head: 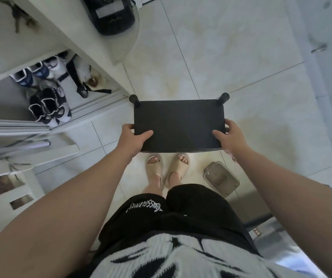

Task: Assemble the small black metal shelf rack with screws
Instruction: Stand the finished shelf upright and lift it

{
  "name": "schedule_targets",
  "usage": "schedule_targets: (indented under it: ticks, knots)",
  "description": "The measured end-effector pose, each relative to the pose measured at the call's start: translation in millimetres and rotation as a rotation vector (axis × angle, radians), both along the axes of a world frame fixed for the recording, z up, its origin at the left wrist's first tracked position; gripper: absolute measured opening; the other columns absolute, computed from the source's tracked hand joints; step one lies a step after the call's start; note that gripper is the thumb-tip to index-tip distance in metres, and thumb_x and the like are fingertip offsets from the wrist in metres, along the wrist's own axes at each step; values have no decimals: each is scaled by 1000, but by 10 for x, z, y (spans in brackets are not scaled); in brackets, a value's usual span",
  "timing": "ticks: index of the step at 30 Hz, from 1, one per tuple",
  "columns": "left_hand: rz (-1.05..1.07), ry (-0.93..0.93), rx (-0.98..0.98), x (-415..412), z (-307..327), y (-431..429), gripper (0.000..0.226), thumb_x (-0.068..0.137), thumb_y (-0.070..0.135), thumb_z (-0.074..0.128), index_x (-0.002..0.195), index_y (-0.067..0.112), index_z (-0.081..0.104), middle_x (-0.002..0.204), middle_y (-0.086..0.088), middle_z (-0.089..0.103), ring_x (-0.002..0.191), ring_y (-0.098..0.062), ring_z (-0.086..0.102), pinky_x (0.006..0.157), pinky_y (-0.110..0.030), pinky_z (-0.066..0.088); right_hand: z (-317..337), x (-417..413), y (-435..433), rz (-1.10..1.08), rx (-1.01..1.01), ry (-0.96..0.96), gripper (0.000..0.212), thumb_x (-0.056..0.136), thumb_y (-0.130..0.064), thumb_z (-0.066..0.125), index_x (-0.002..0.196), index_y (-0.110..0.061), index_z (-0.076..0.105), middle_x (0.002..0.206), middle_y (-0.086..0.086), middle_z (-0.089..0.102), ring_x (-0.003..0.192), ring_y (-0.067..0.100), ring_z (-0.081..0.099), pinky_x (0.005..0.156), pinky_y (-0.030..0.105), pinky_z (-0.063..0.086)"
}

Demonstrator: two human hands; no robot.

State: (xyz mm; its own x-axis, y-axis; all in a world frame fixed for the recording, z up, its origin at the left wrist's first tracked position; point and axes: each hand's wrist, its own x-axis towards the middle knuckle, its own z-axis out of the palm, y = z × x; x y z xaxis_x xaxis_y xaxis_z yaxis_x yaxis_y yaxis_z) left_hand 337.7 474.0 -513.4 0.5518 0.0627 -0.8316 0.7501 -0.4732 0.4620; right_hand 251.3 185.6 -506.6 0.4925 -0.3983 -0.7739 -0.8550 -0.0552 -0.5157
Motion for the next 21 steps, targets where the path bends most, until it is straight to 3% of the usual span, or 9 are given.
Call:
schedule_targets:
  ticks: [5,7,11,16,21]
  knots:
    - [-63,-105,-16,342,554,-403,57,84,38,79,123,21,41,123,-4,58,107,-23,62,95,-41,54,522,140,-363,-30,-47,-93,52,99,-20,63,147,-13,43,125,6,60,110,28,63,95,42,55]
    - [-100,-142,-38,483,700,-572,58,84,38,79,124,20,41,123,-5,60,106,-23,63,92,-38,55,683,189,-502,-53,-78,-142,50,100,-23,61,146,-15,44,126,4,59,109,26,62,86,33,56]
    - [-138,-198,-86,837,899,-915,58,82,36,80,121,23,40,112,-3,63,100,-23,67,93,-47,56,930,405,-794,-132,-121,-225,48,101,-23,61,146,-19,45,126,2,59,104,23,64,80,28,55]
    - [-177,-275,-142,1578,986,-1305,58,82,38,79,123,24,41,114,-3,63,101,-25,68,92,-49,57,1088,989,-1142,-228,-158,-325,47,100,-24,62,144,-21,48,117,-1,63,93,7,64,65,16,49]
    - [-238,-339,-188,2510,1028,-1761,54,83,34,80,121,26,43,106,3,62,98,-23,68,88,-46,59,1140,1663,-1446,-344,-176,-365,49,99,-24,63,146,-23,49,121,0,63,97,9,65,67,19,50]
